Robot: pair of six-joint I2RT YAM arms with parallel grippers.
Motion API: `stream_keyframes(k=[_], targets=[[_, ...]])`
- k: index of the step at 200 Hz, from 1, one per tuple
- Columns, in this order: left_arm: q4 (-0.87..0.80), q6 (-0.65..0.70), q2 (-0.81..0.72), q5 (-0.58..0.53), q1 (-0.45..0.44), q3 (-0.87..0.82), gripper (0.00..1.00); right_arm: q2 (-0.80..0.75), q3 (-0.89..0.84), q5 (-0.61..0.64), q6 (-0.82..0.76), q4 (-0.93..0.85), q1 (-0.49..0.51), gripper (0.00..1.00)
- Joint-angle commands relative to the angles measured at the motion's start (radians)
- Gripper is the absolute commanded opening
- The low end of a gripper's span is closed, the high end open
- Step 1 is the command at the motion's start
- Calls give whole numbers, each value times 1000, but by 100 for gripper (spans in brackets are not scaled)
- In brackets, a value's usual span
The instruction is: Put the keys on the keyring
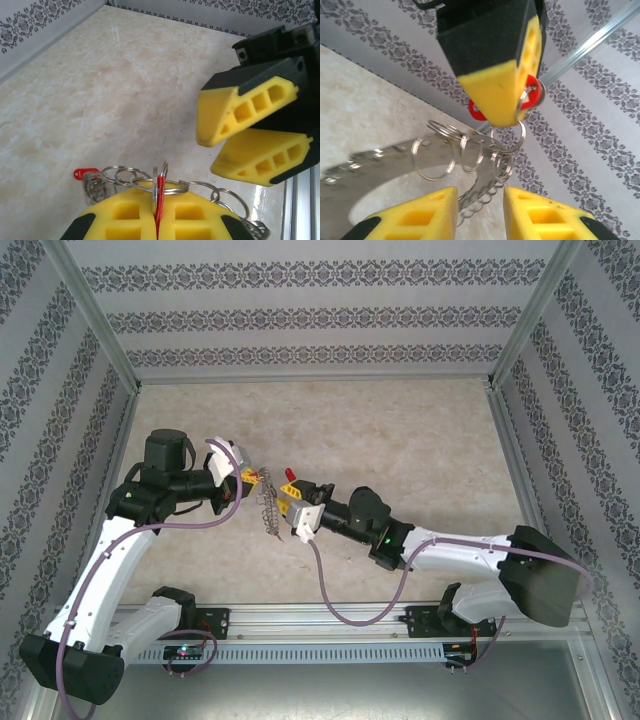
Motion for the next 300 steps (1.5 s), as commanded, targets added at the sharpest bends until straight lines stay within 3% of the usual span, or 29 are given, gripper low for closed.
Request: stream_keyframes(k=[1, 80, 107, 162, 203, 254, 300], targets=[[58, -69, -6, -12, 4, 47, 0, -43, 33, -64, -62, -119, -7, 31], [13, -188, 32, -63, 5, 89, 0, -114, 75, -138, -45, -218, -29, 36], [19, -216, 42, -57, 4, 95, 0, -85, 94, -56, -51, -189, -27, 49], [17, -216, 26, -27, 4, 92, 0, -20, 159, 58, -70, -198, -16, 50], [9, -210, 23, -25, 4, 99, 0, 13, 172, 42, -113, -200, -13, 54], [13, -210, 19, -17, 4, 99, 0, 64, 220, 146, -151, -178, -6, 52], [19, -207, 20, -12, 5, 96, 0, 76, 248, 162, -158, -182, -8, 39]])
